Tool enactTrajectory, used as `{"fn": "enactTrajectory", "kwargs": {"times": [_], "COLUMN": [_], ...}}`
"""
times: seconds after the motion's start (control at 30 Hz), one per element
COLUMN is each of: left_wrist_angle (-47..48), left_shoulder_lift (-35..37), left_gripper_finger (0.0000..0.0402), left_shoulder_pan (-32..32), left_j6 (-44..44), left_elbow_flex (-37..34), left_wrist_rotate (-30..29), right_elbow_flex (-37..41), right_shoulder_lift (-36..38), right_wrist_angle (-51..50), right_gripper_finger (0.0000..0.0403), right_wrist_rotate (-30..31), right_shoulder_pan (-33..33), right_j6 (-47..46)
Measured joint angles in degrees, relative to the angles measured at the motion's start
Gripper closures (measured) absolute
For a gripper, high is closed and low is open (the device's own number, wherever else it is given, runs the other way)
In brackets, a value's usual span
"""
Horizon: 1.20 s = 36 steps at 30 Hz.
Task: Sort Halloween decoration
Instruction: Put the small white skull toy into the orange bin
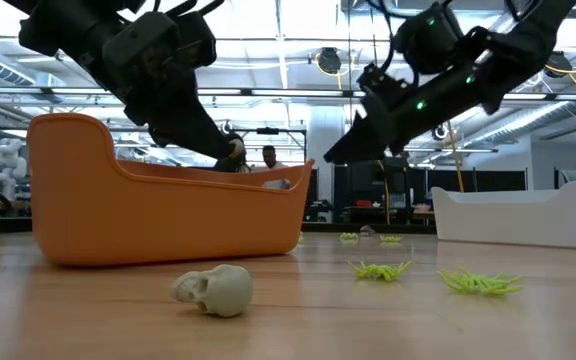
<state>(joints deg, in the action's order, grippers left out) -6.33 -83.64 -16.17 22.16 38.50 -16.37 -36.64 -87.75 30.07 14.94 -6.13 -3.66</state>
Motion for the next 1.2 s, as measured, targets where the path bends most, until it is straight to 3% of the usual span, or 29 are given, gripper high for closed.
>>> {"fn": "enactTrajectory", "kwargs": {"times": [0.27, 0.5, 0.73, 1.03, 1.2], "left_wrist_angle": [-0.21, -0.88, -0.36, -0.96, -1.16], "left_shoulder_lift": [0.00, 0.19, 2.76, 5.44, 5.81], "left_gripper_finger": [0.0285, 0.0283, 0.0283, 0.0283, 0.0283], "left_shoulder_pan": [0.09, 0.18, 0.02, 0.57, 1.93], "left_j6": [0.01, -0.06, -2.32, -6.91, -7.79], "left_elbow_flex": [0.00, 0.00, 0.00, 0.00, 0.00], "left_wrist_rotate": [-0.43, -0.78, -0.78, -3.78, -5.58], "right_elbow_flex": [-5.63, -13.79, -16.13, -16.15, -18.81], "right_shoulder_lift": [-6.97, -8.50, -7.01, -11.81, -17.90], "right_wrist_angle": [0.01, -13.22, -18.81, -10.64, -9.50], "right_gripper_finger": [0.0179, 0.0179, 0.0179, 0.0179, 0.0179], "right_wrist_rotate": [-0.18, -0.84, -9.97, -20.97, -21.65], "right_shoulder_pan": [-1.27, -2.66, -6.62, -15.60, -15.92], "right_j6": [3.51, 11.42, 20.47, 14.32, 11.37]}}
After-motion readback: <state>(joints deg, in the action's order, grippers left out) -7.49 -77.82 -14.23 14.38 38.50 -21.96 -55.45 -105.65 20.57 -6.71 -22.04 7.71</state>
